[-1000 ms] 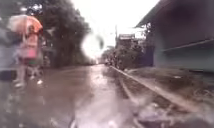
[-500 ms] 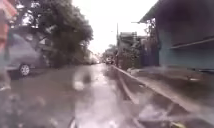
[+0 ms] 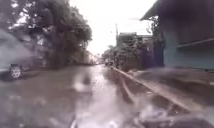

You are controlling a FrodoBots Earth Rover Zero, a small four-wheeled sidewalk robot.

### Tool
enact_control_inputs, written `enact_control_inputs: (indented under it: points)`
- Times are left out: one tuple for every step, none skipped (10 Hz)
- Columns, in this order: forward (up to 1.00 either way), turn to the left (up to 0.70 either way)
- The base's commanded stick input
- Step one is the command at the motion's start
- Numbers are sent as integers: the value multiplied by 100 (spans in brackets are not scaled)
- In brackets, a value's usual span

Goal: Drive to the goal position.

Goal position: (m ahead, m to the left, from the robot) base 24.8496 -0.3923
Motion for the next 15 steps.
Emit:
enact_control_inputs:
  points:
    - [100, 0]
    - [100, 0]
    - [100, 0]
    - [100, 0]
    - [100, 0]
    - [100, 19]
    - [100, 27]
    - [100, 27]
    - [100, 27]
    - [100, 12]
    - [100, 0]
    - [100, 0]
    - [100, 0]
    - [100, 0]
    - [100, 0]
